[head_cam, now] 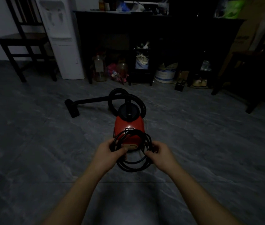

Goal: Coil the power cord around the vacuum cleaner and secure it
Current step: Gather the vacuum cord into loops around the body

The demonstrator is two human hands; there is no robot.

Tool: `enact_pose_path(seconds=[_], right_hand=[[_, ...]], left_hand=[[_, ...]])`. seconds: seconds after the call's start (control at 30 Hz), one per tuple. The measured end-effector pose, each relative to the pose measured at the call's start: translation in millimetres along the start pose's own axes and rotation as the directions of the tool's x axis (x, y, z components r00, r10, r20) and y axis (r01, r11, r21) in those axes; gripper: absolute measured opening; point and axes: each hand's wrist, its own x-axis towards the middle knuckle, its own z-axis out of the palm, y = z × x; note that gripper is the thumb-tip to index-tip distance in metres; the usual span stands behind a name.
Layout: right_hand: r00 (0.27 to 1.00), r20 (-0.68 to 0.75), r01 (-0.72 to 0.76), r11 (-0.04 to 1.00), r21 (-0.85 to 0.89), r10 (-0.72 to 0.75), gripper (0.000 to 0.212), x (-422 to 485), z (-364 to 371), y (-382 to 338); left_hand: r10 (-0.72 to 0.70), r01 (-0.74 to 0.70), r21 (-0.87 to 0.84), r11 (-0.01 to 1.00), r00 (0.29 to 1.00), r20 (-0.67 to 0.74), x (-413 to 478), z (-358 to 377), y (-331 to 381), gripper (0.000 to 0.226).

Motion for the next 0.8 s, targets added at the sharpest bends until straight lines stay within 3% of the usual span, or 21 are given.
enact_pose_path(seconds=[0.2,0.43,0.8], right_hand=[[0.998,-0.023,0.063,0.996,-0.065,-0.064,0.028,-1,-4,-1],[0.996,-0.032,0.090,0.990,0.104,-0.087,0.029,-3,-3,-6],[0.990,0.033,0.134,0.989,0.066,-0.137,0.053,-11,-7,-19]], left_hand=[[-0.027,0.024,0.119,0.993,0.999,0.025,-1,-5,-4,0.015],[-0.059,0.055,0.093,0.994,0.997,0.041,-4,-2,-1,0.018],[-0.012,0.013,-0.023,1.000,0.998,0.057,-6,1,2,0.022]])
